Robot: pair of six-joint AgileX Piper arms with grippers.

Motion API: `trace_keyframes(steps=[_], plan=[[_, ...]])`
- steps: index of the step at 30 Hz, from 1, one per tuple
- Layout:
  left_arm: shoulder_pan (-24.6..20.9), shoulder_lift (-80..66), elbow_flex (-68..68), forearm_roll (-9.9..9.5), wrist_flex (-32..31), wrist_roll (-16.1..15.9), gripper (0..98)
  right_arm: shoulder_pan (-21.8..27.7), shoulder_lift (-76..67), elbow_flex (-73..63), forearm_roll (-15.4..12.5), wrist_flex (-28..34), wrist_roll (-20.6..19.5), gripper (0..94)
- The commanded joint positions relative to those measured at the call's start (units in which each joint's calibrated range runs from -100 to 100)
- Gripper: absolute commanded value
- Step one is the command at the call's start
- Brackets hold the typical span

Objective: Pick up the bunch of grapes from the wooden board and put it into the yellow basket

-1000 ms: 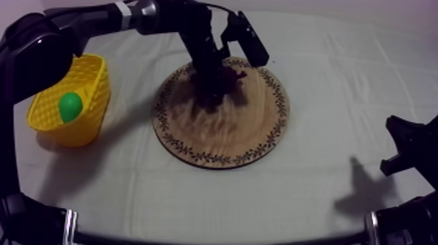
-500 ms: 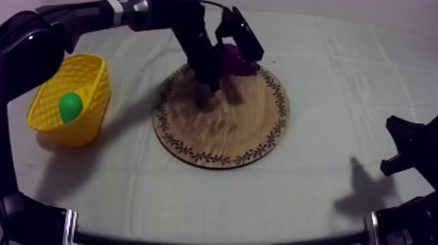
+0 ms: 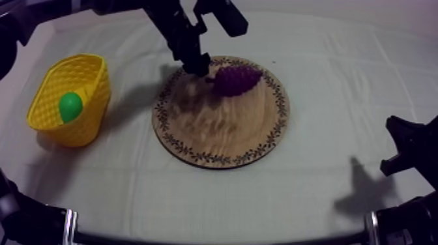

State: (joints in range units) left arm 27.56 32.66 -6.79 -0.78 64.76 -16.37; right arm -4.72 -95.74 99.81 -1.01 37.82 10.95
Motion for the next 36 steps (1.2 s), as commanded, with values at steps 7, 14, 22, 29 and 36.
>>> trace_keyframes(steps=[7, 14, 22, 29, 36], plan=[[2.1, -2.2, 2.1, 0.11, -1.6, 0.2, 90.8, 0.0, 0.0, 0.0, 0.0, 0.0, 0.0, 0.4], [4.7, 0.0, 2.0, 0.15, -3.3, 1.4, 90.1, 0.0, 0.0, 0.0, 0.0, 0.0, 0.0, 0.4], [5.7, 5.8, -3.6, -0.06, -3.9, 2.8, 87.9, 0.0, 0.0, 0.0, 0.0, 0.0, 0.0, 0.4], [6.0, 10.8, -7.9, -0.18, -4.1, 3.7, 86.1, 0.0, 0.0, 0.0, 0.0, 0.0, 0.0, 0.4], [6.1, 14.3, -10.2, -0.26, -4.1, 4.2, 86.0, 0.0, 0.0, 0.0, 0.0, 0.0, 0.0, 0.4]])
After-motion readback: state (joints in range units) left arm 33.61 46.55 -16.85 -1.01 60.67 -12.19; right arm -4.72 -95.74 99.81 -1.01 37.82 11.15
